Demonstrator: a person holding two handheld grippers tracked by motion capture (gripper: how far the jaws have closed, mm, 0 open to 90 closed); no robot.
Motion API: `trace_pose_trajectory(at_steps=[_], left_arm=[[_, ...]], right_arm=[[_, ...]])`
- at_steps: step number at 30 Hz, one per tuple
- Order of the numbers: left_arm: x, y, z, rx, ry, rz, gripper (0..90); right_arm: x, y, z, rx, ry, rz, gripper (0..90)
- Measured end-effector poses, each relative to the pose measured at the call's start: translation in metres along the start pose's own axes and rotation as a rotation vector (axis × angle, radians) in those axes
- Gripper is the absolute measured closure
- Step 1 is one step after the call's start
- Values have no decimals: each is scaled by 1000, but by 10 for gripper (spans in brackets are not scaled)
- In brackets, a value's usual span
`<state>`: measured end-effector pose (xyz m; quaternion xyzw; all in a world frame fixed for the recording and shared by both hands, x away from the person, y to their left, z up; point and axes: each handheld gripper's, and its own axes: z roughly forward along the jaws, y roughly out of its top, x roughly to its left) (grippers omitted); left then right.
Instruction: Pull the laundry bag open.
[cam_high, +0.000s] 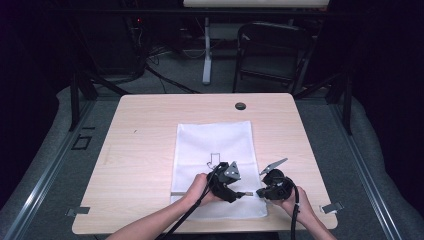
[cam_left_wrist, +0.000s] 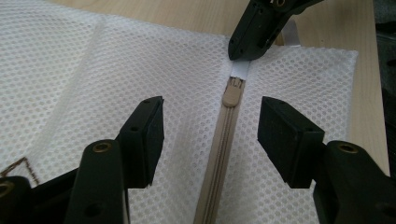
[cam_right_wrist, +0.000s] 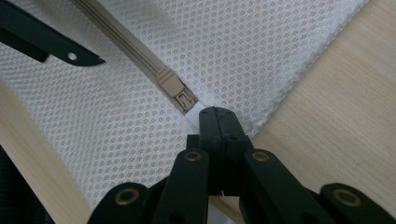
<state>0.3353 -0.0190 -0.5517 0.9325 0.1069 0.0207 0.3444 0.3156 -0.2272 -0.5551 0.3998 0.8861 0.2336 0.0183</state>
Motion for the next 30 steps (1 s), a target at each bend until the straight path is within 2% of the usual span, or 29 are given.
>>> trace_pose_trajectory(at_steps=[2,3,6,7,13,15,16,24,26,27,28,30], left_arm=[[-1,2,4,6,-17,-1,477],[-2,2,6,19,-26,4,541],[-5,5,11,34,-28,21,567],[-6,5,13,20,-37,19,588],[-5,9,23,17,-67,33,677],[-6,11,26,26,-74,40,714],[-7,12,27,39,-62,44,732],[-2,12,32,40,-99,32,810],[-2,12,32,39,-97,27,814],[-3,13,32,43,-98,34,815],[-3,13,31,44,-96,33,816],[-3,14,31,51,-87,28,816]], right_arm=[[0,0,0,-1,-1,-7,900],[0,0,0,-1,-6,-13,900],[0,0,0,0,-3,-15,900],[0,0,0,3,-4,-17,900],[2,0,0,4,-10,-21,900],[1,0,0,6,-9,-22,900],[1,0,0,7,-8,-24,900],[2,0,0,-1,-2,-15,900],[1,0,0,3,-1,-15,900],[3,0,1,-10,7,7,900],[1,0,1,-5,0,-10,900],[1,0,0,1,0,-12,900]])
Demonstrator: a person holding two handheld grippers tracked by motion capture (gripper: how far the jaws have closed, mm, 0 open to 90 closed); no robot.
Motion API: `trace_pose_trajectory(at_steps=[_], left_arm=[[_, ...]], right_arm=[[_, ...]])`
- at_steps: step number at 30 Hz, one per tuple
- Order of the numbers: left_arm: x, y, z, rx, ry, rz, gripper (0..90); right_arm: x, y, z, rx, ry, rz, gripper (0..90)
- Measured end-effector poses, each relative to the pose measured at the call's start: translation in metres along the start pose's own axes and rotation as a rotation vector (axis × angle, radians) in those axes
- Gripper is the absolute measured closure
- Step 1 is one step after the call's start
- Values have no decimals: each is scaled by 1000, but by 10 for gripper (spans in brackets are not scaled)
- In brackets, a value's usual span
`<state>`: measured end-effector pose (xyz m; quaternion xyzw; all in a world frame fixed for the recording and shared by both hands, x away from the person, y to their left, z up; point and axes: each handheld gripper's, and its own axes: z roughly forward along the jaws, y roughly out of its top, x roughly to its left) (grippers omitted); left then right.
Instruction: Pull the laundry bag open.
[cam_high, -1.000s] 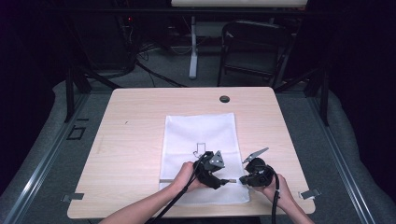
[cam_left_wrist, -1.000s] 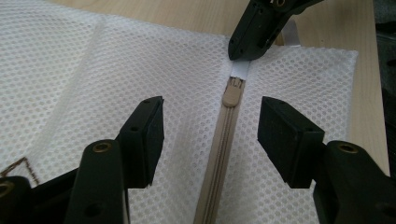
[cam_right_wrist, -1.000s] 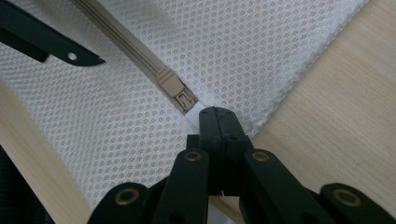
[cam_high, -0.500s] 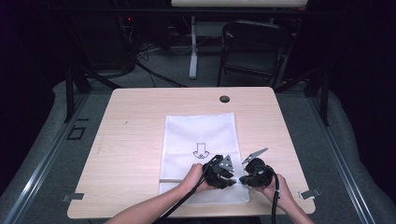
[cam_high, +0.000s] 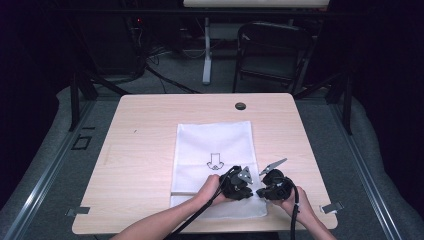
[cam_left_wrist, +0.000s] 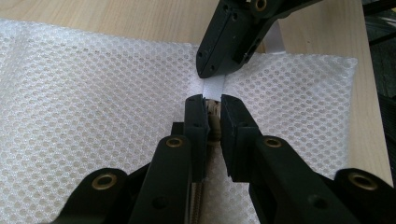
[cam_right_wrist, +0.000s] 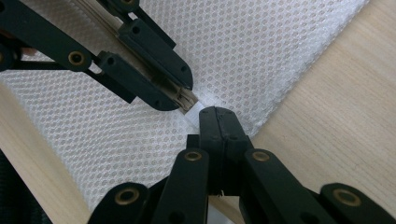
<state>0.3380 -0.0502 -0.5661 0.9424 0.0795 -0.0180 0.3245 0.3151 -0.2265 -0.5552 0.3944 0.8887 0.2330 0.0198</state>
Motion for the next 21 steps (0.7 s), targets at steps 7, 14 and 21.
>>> trace_pose_trajectory(at_steps=[7,14,21], left_arm=[[-2,0,-1,4,12,-2,819],[0,-2,-1,-5,5,-12,818],[2,-6,-2,-36,-7,-27,819]], right_arm=[[2,1,0,9,-19,-15,900],[1,1,0,13,-22,-17,900],[0,1,0,13,-5,-13,900]])
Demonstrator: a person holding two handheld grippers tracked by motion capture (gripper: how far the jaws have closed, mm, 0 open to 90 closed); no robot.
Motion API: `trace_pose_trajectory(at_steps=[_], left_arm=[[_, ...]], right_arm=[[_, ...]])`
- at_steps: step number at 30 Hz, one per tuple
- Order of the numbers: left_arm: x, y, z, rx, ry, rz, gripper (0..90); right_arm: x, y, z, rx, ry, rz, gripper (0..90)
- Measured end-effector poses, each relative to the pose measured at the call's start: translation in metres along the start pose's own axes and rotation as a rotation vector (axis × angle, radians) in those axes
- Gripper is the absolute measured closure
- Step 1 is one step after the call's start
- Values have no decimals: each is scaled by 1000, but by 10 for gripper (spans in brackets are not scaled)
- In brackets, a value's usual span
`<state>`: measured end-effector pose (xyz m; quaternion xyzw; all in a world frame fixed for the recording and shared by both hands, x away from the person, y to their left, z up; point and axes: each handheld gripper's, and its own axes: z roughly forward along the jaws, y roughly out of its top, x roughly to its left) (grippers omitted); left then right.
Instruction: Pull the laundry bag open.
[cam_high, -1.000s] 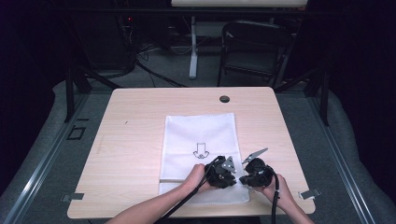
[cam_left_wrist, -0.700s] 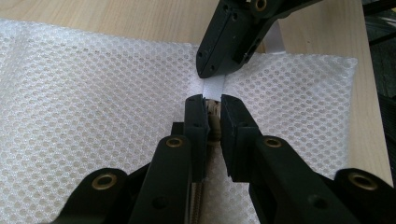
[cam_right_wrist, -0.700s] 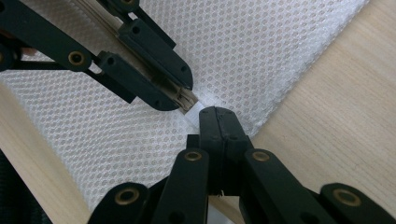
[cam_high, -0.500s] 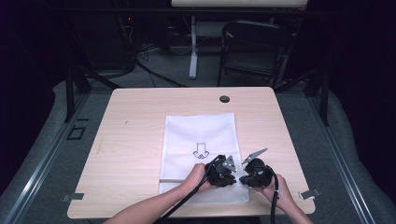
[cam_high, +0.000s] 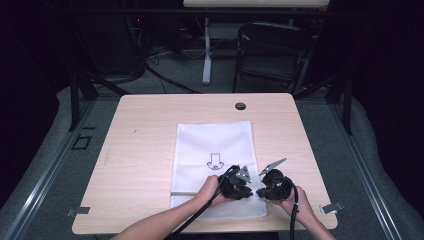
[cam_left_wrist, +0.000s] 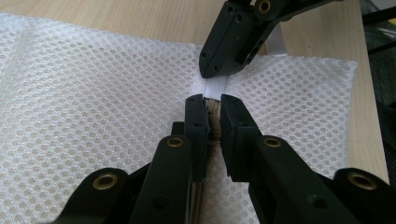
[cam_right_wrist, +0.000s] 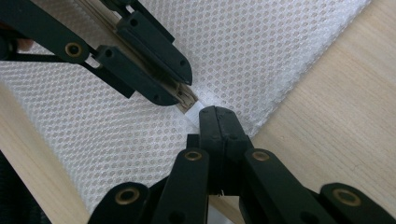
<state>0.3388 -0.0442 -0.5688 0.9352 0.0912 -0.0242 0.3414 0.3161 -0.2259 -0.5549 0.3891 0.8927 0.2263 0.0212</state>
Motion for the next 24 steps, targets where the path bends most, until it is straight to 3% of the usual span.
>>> trace_pose_trajectory(at_steps=[7,10,11,12,16,22,24], left_arm=[[-3,0,-3,9,23,11,820],[-2,-2,-4,-3,12,7,820],[-1,-3,-5,-9,5,4,819],[-1,-4,-7,0,17,4,820],[-2,-4,-6,-5,15,9,819],[-1,-6,-7,-12,9,4,819],[0,-7,-10,-12,9,2,819]], right_arm=[[2,1,1,-2,-11,-3,900],[3,2,0,9,-7,17,900],[4,1,2,-9,-10,23,900],[3,2,0,15,-16,2,900],[2,2,0,17,-9,11,900],[6,3,0,29,-44,-33,900],[7,3,0,23,-36,-32,900]])
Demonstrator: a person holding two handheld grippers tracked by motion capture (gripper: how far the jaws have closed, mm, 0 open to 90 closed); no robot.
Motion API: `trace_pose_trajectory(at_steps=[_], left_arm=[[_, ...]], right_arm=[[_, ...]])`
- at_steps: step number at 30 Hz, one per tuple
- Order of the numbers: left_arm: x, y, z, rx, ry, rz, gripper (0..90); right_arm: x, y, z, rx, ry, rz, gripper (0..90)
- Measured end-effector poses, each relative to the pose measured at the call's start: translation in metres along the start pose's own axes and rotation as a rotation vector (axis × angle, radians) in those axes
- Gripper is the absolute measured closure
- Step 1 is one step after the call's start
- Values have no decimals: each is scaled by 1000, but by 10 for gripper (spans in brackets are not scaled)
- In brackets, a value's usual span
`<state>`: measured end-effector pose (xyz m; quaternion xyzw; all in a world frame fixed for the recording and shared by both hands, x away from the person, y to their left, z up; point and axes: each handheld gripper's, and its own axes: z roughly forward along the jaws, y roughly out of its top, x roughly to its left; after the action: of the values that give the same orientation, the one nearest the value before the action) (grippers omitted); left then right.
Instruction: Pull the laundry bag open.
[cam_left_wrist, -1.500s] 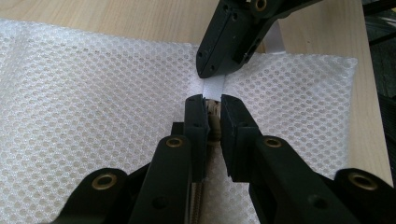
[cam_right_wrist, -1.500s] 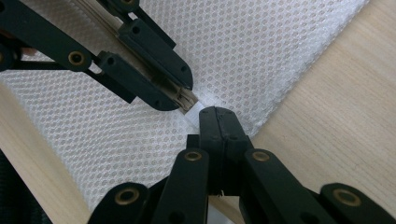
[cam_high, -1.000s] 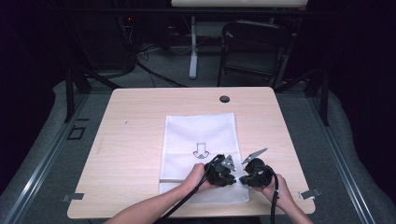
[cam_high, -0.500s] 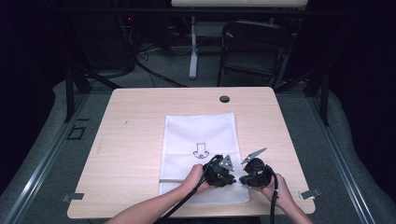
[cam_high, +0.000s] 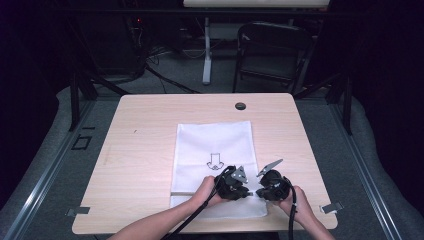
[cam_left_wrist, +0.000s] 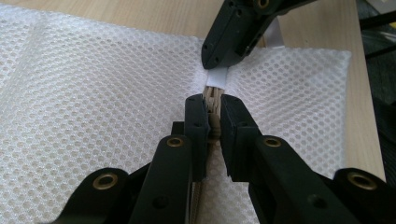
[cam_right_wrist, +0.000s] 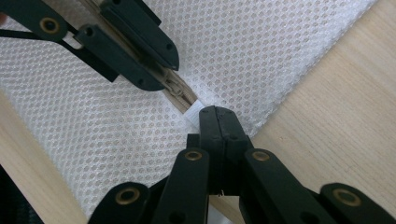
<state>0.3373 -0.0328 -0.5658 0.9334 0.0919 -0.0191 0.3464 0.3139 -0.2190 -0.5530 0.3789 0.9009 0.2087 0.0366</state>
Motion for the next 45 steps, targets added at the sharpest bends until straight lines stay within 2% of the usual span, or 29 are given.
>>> trace_pose_trajectory(at_steps=[3,6,8,11,12,13,14,23,33,38,39,43,45], left_arm=[[0,-2,-3,-6,4,-6,819],[-2,-3,-5,-3,16,4,819],[0,-5,-7,-6,13,1,819],[-1,-6,-10,14,28,2,819],[0,-7,-10,3,23,0,819],[-1,-7,-11,13,27,-4,819],[0,-8,-11,-6,13,-11,819],[2,-16,-18,-13,13,-31,819],[3,-19,-23,-24,11,-36,818],[3,-18,-25,-7,21,-22,818],[3,-19,-25,-20,9,-32,818],[5,-21,-25,-22,7,-36,819],[5,-22,-25,-23,6,-37,819]], right_arm=[[0,0,0,0,1,-3,900],[0,0,0,11,-16,5,900],[1,1,0,2,-7,11,900],[0,1,0,12,-12,12,900],[0,1,0,13,-14,9,900],[0,0,0,7,-14,6,900],[0,0,0,9,-15,4,900],[0,1,0,8,-13,4,900],[0,1,0,6,-12,8,900],[1,1,0,4,-12,10,900],[0,1,0,8,-13,6,900],[1,0,2,-8,-13,14,900],[1,1,1,6,-9,3,900]])
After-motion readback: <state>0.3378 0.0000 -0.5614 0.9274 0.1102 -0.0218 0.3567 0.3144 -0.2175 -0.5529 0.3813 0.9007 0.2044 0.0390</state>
